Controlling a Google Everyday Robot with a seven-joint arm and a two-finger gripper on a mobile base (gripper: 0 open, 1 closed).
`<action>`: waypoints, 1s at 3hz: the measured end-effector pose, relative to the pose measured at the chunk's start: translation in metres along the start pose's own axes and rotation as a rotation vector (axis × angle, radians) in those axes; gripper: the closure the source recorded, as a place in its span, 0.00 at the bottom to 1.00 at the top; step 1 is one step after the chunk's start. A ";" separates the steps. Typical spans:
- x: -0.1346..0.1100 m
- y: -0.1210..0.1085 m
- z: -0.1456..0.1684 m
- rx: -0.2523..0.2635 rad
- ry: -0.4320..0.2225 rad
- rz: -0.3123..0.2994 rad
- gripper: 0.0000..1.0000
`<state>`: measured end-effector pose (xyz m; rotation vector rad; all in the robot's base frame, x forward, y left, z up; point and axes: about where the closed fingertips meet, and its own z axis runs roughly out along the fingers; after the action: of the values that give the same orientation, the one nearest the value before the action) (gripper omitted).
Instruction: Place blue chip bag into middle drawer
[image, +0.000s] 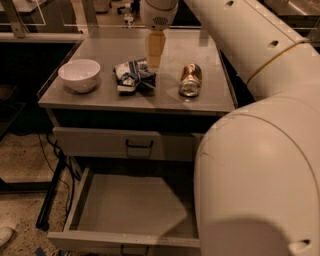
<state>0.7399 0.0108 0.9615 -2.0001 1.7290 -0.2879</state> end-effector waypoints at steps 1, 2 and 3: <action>-0.023 -0.005 0.011 -0.030 -0.063 -0.031 0.00; -0.028 -0.002 0.029 -0.066 -0.097 -0.004 0.00; -0.026 0.002 0.053 -0.111 -0.108 0.033 0.00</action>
Offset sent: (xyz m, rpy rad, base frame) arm 0.0163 0.0365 -0.0380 0.1242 0.1417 0.0207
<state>0.7574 0.0475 0.9186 -2.0230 1.7415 -0.0724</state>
